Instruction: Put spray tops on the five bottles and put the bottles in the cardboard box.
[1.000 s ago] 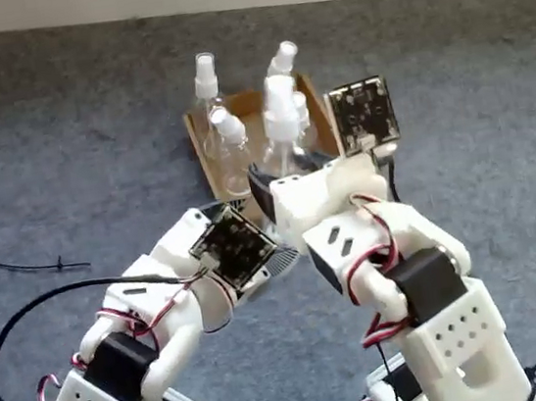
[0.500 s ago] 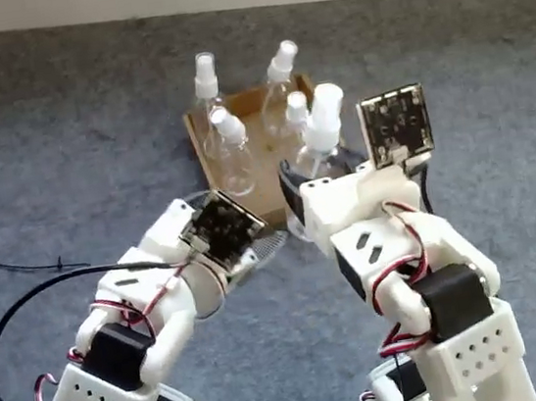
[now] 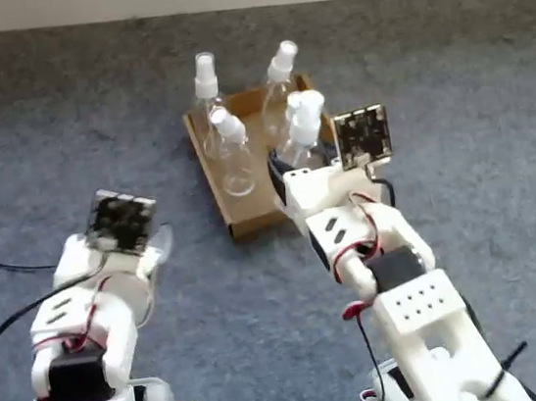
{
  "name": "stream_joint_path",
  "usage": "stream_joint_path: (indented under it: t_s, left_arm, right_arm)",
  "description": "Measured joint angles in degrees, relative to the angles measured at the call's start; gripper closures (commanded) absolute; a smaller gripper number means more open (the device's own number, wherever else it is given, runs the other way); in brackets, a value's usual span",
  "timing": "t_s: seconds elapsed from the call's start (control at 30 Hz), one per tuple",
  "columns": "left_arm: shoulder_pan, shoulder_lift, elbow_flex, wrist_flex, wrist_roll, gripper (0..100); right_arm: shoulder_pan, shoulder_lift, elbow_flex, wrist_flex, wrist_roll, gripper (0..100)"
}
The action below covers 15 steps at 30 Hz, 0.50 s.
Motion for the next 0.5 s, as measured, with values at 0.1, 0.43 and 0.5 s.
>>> stream_joint_path:
  t_s: [0.1,0.43,0.5]
  left_arm:
    - [-4.6,-5.2,8.7,-0.3,0.0,78]
    - [-6.3,-20.0,20.2,-2.6,0.0,78]
    - [-6.3,-20.4,20.6,-2.6,0.0,78]
  right_arm:
    - [-0.1,3.2,0.4,-6.2,0.0,99.4]
    - [0.0,5.3,8.5,-19.3,0.0,99.4]
    - [0.1,5.3,8.8,-19.9,0.0,99.4]
